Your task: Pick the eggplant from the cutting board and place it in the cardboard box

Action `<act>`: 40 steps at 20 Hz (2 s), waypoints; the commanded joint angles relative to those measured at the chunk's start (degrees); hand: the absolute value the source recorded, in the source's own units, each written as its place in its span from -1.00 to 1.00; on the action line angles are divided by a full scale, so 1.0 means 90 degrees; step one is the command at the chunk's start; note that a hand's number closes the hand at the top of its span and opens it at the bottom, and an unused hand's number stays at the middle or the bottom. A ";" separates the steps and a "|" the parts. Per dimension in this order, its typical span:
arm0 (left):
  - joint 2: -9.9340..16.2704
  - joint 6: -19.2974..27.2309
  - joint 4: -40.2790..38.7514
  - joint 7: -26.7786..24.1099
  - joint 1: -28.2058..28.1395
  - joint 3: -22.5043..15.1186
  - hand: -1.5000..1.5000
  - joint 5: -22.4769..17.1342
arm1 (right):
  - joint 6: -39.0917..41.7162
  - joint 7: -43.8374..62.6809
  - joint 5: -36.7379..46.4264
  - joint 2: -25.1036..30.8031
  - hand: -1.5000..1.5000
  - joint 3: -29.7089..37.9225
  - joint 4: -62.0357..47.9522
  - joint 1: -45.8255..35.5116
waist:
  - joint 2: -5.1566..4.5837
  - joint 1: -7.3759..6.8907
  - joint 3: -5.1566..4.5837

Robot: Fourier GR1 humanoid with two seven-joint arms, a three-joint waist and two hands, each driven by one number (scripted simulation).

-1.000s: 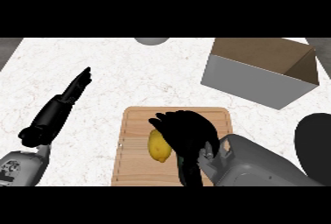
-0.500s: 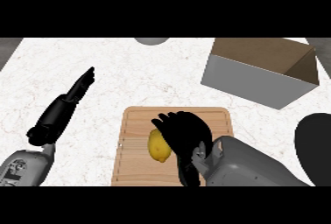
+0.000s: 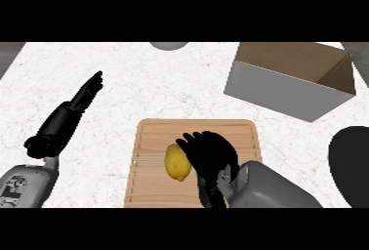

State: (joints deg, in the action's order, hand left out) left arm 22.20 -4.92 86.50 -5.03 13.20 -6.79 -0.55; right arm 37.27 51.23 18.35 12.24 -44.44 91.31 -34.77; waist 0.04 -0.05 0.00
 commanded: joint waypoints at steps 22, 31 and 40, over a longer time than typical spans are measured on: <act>-0.0261 -0.0772 0.0372 0.0170 -0.0212 0.0704 0.00 0.0320 | -0.0118 -0.2471 0.2430 -0.0247 1.00 0.0219 -0.1023 0.0928 | -0.0009 -0.0030 0.0003; -0.0732 -0.0560 0.0727 0.0542 -0.0246 0.0511 0.00 0.0751 | -0.0830 -0.3226 0.3590 -0.0483 1.00 0.0164 -0.0965 0.1024 | 0.0001 -0.0013 0.0001; -0.0673 -0.0670 0.0256 0.0150 -0.0047 0.0627 0.00 0.0713 | -0.2537 -0.5163 0.3767 -0.0988 1.00 0.0151 -0.1081 0.0064 | -0.0029 -0.0086 0.0005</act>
State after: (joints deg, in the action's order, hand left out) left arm 16.17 -11.06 89.16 -3.19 12.39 -1.24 5.30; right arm 20.27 11.73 50.96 4.81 -42.96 82.57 -31.43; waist -0.07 -0.60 0.00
